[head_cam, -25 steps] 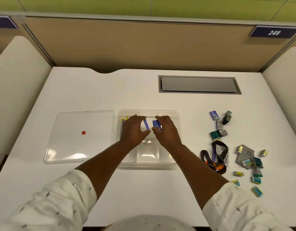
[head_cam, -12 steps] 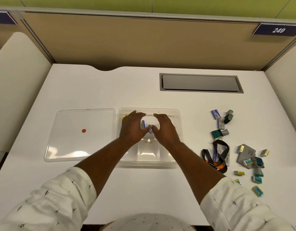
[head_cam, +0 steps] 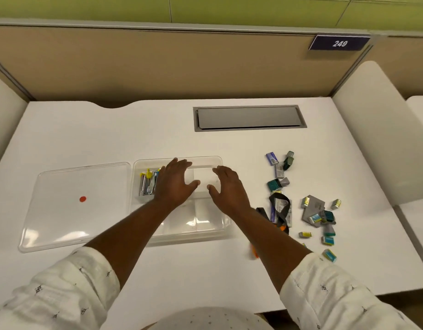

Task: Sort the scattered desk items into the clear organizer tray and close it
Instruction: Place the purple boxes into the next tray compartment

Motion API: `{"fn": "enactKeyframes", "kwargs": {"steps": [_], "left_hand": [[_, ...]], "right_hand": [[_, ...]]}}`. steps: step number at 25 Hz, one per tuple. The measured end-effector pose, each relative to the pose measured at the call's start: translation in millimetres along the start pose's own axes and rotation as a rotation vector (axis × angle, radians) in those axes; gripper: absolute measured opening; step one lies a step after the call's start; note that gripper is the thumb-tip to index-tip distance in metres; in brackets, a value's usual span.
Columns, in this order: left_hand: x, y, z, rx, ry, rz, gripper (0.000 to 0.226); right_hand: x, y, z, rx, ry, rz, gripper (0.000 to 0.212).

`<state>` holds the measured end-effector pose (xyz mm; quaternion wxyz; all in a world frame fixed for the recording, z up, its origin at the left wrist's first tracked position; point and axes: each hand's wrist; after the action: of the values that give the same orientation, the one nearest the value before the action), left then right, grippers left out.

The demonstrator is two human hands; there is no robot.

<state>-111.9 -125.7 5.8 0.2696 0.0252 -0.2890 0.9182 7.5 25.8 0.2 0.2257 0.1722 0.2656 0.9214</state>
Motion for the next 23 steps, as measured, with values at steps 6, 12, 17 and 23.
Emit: {"fn": "enactKeyframes", "kwargs": {"steps": [6,12,17,23], "left_hand": [[7.8,-48.0,-30.6,-0.067,-0.034,-0.014,0.056],[19.5,-94.4,-64.9,-0.121,-0.007,-0.034,0.050],[36.0,-127.5,-101.1,-0.150,0.070,-0.082,0.046],[58.5,-162.3,-151.4,-0.087,0.261,-0.102,0.056]], "right_hand": [[-2.2,-51.1,32.1,-0.056,0.009,-0.054,0.055],[0.9,-107.7,60.6,-0.095,-0.005,-0.099,0.053],[11.5,-155.9,74.0,-0.096,-0.014,-0.190,0.050],[36.2,-195.4,77.2,-0.113,-0.018,-0.239,0.049]]}}
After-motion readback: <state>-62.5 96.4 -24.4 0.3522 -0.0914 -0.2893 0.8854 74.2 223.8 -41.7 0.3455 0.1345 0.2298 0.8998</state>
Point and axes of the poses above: each hand's wrist, its own x-axis towards the middle knuckle, its own z-axis out of the back of the hand, y = z × x, and after that the axes turned 11 degrees about -y, right-handed
